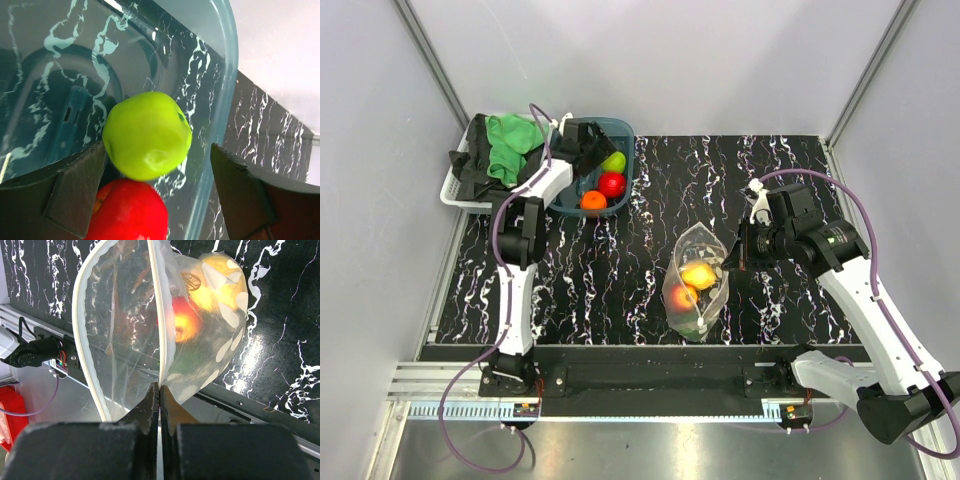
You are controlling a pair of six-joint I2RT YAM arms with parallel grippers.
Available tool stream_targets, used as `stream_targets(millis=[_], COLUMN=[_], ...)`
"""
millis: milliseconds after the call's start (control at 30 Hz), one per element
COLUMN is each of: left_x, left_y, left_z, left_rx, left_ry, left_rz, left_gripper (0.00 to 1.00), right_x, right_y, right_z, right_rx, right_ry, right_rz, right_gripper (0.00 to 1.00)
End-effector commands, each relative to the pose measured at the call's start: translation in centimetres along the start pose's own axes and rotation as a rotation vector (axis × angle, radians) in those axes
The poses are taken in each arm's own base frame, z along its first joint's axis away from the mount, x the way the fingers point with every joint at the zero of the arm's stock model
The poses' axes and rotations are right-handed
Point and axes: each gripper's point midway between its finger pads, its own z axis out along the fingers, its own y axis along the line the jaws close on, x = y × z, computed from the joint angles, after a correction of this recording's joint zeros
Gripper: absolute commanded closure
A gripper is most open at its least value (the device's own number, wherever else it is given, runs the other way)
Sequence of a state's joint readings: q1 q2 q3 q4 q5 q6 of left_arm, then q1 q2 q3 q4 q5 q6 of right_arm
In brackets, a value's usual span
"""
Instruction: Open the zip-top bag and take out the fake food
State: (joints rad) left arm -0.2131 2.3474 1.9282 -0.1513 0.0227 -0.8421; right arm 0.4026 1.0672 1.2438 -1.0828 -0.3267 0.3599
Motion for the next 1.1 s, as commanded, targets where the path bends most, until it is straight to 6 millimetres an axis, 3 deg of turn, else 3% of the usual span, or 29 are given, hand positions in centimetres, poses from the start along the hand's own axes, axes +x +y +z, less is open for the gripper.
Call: stream_targets(millis=[0, 33, 67, 100, 133, 167, 200, 233, 267, 300, 333, 367, 400, 433, 467, 500, 533, 567, 633, 667, 700, 733, 767, 833, 867, 1067], left_x=[-5.4, -5.3, -6.4, -6.3, -5.1, -5.4, -4.8, -2.8, -0.6, -0.4, 0.9, 4.9, 5.7, 7.1, 11.1, 12.8, 13.1, 16.6, 17.9, 20.4, 21.1, 21.5, 23.7, 24.4, 25.7, 26.1], left_y=[-5.4, -5.6, -7.3, -7.8, -7.3, -9.4, -9.9, -9.3, -10.2, -12.1, -12.9, -13.3, -14.7, -15.1, -15.9, -16.3, -16.8, -17.0, -17.4, -17.7, -17.9, -18.0, -17.4, -18.0, -17.3, -17.5], left_z=[-6.9, -7.8, -10.4, -11.6, -12.5, -15.5, -17.0, -17.8, -19.0, -22.6, -24.0, -25.5, -28.6, -30.0, -31.8, -33.2, -35.2, -37.0, -39.3, -41.0, -41.8, -42.2, -42.4, -43.0, -42.5, -40.3], left_rx=[0.106, 0.115, 0.157, 0.172, 0.173, 0.222, 0.243, 0.248, 0.278, 0.34, 0.367, 0.393, 0.449, 0.465, 0.501, 0.524, 0.541, 0.563, 0.579, 0.609, 0.616, 0.609, 0.59, 0.58, 0.545, 0.455], left_ry=[-0.103, -0.098, -0.127, -0.128, -0.101, -0.123, -0.115, -0.07, -0.037, -0.054, -0.039, 0.023, 0.013, 0.011, 0.071, 0.087, 0.055, 0.108, 0.08, 0.113, 0.115, 0.107, 0.154, 0.162, 0.192, 0.159], left_rz=[0.103, 0.115, 0.125, 0.134, 0.152, 0.167, 0.177, 0.186, 0.206, 0.22, 0.228, 0.257, 0.275, 0.3, 0.346, 0.37, 0.379, 0.417, 0.449, 0.487, 0.503, 0.521, 0.572, 0.611, 0.659, 0.762], left_gripper=[0.12, 0.12, 0.12, 0.13, 0.15, 0.15, 0.16, 0.17, 0.18, 0.18, 0.19, 0.21, 0.21, 0.23, 0.25, 0.28, 0.31, 0.33, 0.4, 0.42, 0.51, 0.55, 0.58, 0.68, 0.7, 0.83], right_x=[-1.3, -1.3, -1.1, -0.9, -0.8, -0.5, -0.2, 0.0, 0.4, 0.5, 0.6, 0.8, 0.8, 0.8, 0.8, 0.9, 1.0, 1.0, 0.8, 0.7, 0.3, 0.1, -0.2, -0.6, -0.6, -0.6], right_y=[1.2, 1.0, 0.8, 0.6, 0.2, -0.1, -0.2, -0.4, -0.5, -0.7, -0.8, -0.9, -0.9, -0.9, -0.8, -0.9, -0.6, -0.4, 0.5, 0.9, 1.5, 1.8, 2.1, 2.7, 2.9, 3.4], right_z=[-1.1, -1.1, -1.2, -1.1, -1.0, -0.9, -0.7, -0.7, -0.7, -0.8, -0.8, -0.9, -0.9, -0.9, -0.7, -0.6, -0.5, -0.4, -0.6, -0.7, -1.1, -1.2, -1.3, -1.7, -1.6, -2.0], right_rx=[-0.043, -0.034, -0.025, -0.015, 0.003, 0.013, 0.018, 0.021, 0.027, 0.032, 0.038, 0.045, 0.046, 0.042, 0.037, 0.035, 0.02, 0.009, -0.033, -0.046, -0.072, -0.08, -0.089, -0.116, -0.121, -0.14], right_ry=[-0.061, -0.065, -0.061, -0.055, -0.05, -0.036, -0.022, -0.01, 0.003, 0.008, 0.011, 0.016, 0.014, 0.016, 0.015, 0.022, 0.03, 0.035, 0.04, 0.035, 0.026, 0.023, 0.016, 0.011, 0.013, 0.003], right_rz=[-0.024, -0.026, -0.027, -0.023, -0.02, -0.019, -0.018, -0.018, -0.017, -0.024, -0.025, -0.023, -0.023, -0.023, -0.021, -0.018, -0.011, -0.007, -0.008, -0.008, -0.012, -0.015, -0.018, -0.019, -0.016, 0.011], right_gripper=[1.0, 1.0, 1.0, 1.0, 1.0, 1.0, 1.0, 1.0, 1.0, 1.0, 1.0, 1.0, 1.0, 1.0, 1.0, 1.0, 1.0, 1.0, 1.0, 1.0, 1.0, 1.0, 1.0, 1.0, 1.0, 1.0])
